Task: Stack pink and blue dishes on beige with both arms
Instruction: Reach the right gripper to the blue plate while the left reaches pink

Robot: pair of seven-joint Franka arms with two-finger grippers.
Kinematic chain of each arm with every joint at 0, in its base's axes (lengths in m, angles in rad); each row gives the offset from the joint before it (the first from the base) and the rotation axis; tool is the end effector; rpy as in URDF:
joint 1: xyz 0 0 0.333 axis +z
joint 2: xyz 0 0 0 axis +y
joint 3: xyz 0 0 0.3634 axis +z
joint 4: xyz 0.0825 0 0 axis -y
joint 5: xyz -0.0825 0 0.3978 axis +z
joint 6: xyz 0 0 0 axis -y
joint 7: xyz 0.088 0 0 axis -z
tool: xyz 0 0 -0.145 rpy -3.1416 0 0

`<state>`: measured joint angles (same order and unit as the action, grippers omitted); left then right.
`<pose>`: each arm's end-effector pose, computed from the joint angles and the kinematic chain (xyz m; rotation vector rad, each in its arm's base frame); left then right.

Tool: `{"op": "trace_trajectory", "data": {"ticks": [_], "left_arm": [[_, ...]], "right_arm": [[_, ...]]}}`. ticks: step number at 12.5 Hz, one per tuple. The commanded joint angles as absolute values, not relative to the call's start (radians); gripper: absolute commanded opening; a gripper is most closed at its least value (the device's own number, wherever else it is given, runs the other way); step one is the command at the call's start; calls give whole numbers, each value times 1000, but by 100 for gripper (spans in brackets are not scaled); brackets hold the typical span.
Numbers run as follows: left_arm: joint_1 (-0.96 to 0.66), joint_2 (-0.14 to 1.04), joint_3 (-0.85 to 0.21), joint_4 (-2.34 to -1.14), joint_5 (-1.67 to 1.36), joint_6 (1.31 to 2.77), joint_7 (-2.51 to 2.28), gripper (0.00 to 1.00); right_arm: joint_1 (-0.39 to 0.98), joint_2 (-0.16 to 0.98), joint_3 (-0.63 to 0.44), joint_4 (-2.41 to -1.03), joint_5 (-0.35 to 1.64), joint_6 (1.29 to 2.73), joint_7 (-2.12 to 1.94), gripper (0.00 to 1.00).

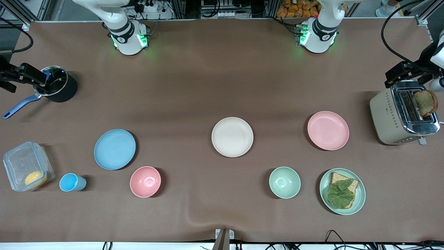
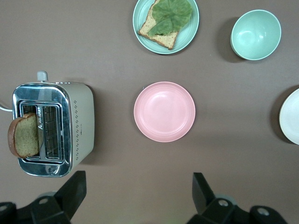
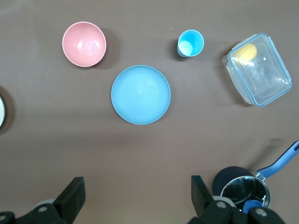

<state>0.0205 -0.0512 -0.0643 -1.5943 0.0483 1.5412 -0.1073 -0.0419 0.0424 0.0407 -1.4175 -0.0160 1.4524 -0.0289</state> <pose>0.5467 -0.0178 0.6486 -3.0884 -0.1004 -0.0029 0.5709 -0.0038 0.6730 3.1272 0.0404 -0.0120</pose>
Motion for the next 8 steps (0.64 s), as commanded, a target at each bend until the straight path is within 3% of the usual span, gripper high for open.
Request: {"op": "trace_trajectory", "data": {"ticks": [1, 8], "left_arm": [[29, -58, -72, -1594, 28, 1543, -57, 100], [29, -22, -71, -1608, 29, 1537, -32, 100]], "right_arm": [[-34, 44, 40, -1411, -31, 1445, -12, 100], [-34, 60, 41, -1413, -26, 1440, -15, 100]]}}
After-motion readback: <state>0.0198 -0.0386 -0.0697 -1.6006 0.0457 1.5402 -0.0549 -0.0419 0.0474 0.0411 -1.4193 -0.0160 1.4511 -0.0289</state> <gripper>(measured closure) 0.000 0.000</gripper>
